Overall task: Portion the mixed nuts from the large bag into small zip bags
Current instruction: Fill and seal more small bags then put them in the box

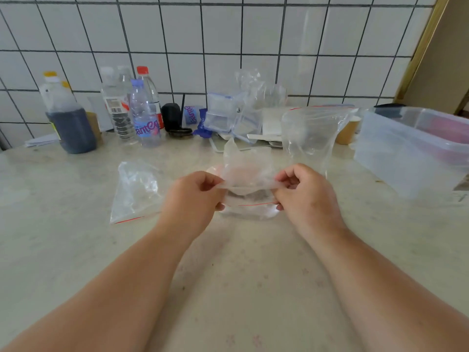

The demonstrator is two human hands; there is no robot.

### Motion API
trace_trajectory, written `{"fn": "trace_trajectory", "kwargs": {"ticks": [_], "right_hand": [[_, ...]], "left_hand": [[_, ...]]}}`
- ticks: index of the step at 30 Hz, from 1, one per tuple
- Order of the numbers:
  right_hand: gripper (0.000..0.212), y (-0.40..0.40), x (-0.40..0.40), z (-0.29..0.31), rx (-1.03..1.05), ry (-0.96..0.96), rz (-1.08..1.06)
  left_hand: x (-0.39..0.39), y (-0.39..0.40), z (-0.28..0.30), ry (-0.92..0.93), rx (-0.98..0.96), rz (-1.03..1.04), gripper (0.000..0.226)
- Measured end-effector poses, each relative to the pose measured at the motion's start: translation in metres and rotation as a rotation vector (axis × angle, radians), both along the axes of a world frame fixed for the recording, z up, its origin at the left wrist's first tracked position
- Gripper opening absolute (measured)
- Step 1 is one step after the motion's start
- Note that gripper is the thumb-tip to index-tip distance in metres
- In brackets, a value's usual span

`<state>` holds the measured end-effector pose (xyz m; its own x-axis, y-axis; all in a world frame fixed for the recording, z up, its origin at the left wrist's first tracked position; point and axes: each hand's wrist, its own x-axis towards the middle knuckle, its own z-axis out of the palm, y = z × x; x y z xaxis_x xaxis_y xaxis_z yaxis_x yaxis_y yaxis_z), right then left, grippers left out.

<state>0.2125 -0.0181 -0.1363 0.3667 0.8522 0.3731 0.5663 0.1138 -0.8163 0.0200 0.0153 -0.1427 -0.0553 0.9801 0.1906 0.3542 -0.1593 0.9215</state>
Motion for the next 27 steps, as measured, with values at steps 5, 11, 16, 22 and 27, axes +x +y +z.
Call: {"fn": "trace_trajectory", "kwargs": {"ticks": [5, 11, 16, 22, 27], "right_hand": [[0.020, 0.003, 0.004, -0.003, -0.006, -0.005, 0.006], [0.018, 0.006, 0.014, -0.002, -0.006, 0.100, 0.014], [0.012, 0.001, 0.017, 0.008, -0.154, 0.515, 0.299], [0.019, -0.004, 0.023, 0.013, -0.378, 1.009, 0.801], [0.026, -0.009, 0.021, 0.013, -0.410, 1.097, 0.954]], "left_hand": [[-0.007, 0.001, 0.006, -0.368, -0.143, -0.236, 0.016], [-0.006, -0.004, 0.008, -0.792, -0.384, -0.597, 0.013], [-0.011, -0.003, 0.009, -0.850, -0.490, -0.745, 0.012], [-0.020, 0.001, 0.011, -1.103, -0.582, -0.670, 0.025], [-0.015, -0.005, 0.012, -0.970, -0.511, -0.700, 0.016]]}}
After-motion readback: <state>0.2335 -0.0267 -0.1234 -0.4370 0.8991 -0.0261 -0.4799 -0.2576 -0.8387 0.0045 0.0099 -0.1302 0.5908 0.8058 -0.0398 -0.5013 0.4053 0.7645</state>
